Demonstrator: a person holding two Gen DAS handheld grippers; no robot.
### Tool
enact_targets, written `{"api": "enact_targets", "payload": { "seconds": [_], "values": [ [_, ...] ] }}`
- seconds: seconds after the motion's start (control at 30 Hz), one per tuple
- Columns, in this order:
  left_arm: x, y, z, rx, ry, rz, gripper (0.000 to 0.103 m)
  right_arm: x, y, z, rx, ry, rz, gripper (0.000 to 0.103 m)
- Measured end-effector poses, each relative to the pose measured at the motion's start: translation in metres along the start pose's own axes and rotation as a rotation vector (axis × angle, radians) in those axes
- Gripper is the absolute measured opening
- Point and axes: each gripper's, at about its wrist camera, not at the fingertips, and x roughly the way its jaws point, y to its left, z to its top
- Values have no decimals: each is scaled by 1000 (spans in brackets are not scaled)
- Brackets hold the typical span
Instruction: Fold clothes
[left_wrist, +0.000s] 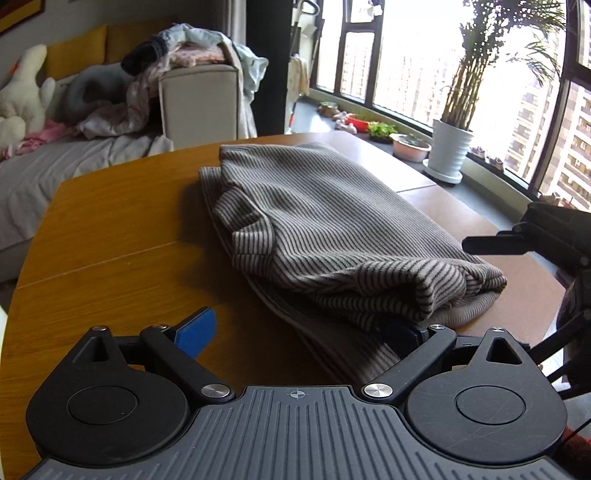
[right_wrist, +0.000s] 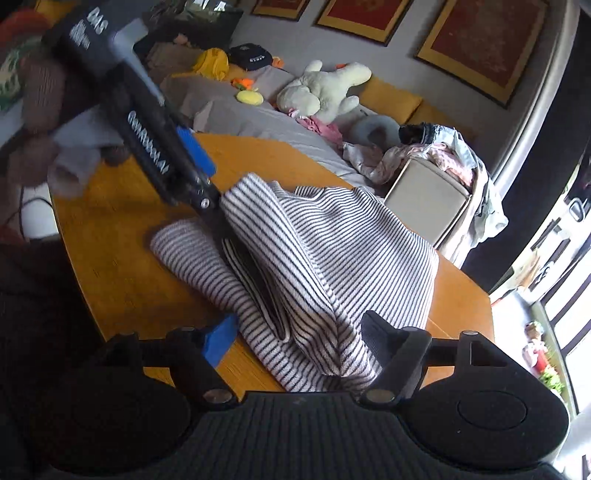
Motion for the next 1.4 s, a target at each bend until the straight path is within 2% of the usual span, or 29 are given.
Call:
{"api": "enact_targets", "payload": {
  "seconds": [0.07,0.1,0.17,0.33,0.43,0.5,0.53,0.63,0.73,0.77,0.8,0.87,0.9,0.97,1.03,1.07,1.13,1.17,1.2,1.4],
  "values": [
    [-2,2,2,-11,-7,2,99,6,13,3,-95,-37,-54,75],
    [-2,3,3,-16,-10,3,99,9,17,7,-128,-41,-61,65],
    [-4,5,6,-26,-16,4,98,14,14,17,-73,-14,0,39],
    [-22,20,12,-70,-62,22,98,15,-16,29,102,26,100,30],
    [-36,34,18,-111,-99,45,98,-2,-23,34,90,45,146,18],
    [-38,38,23,-114,-120,48,98,-19,-25,38,60,56,174,2],
    [-39,40,26,-111,-130,48,98,-32,-28,43,38,50,172,0],
    [-22,39,37,-101,-124,5,98,-72,-36,59,-41,27,140,0],
    [-8,40,43,-114,-112,-24,98,-83,-34,65,-164,-6,5,4],
    [-5,41,44,-126,-108,-26,97,-78,-34,65,-162,-4,14,12],
    [-3,42,44,-138,-104,-28,97,-69,-35,64,-116,15,61,30],
    [3,44,45,-162,-97,-32,97,-45,-28,56,-76,53,110,52],
    [5,45,45,-175,-93,-35,97,-32,-23,52,-64,72,128,54],
    [0,39,41,-136,-92,-28,97,-11,-12,46,-77,93,145,56],
    [-9,34,35,-92,-91,-1,97,8,-3,42,-82,107,162,64],
    [-12,32,33,-71,-88,3,98,14,-1,40,-71,105,167,73],
    [-14,27,26,-28,-77,-4,98,21,-2,39,-38,94,164,73],
    [-16,24,23,-7,-71,-7,98,24,-4,40,-14,101,169,58],
    [-17,22,20,14,-66,-10,98,27,-7,40,21,113,175,51],
    [-24,7,1,142,-33,-31,100,31,-42,35,296,138,264,48]
  ]
}}
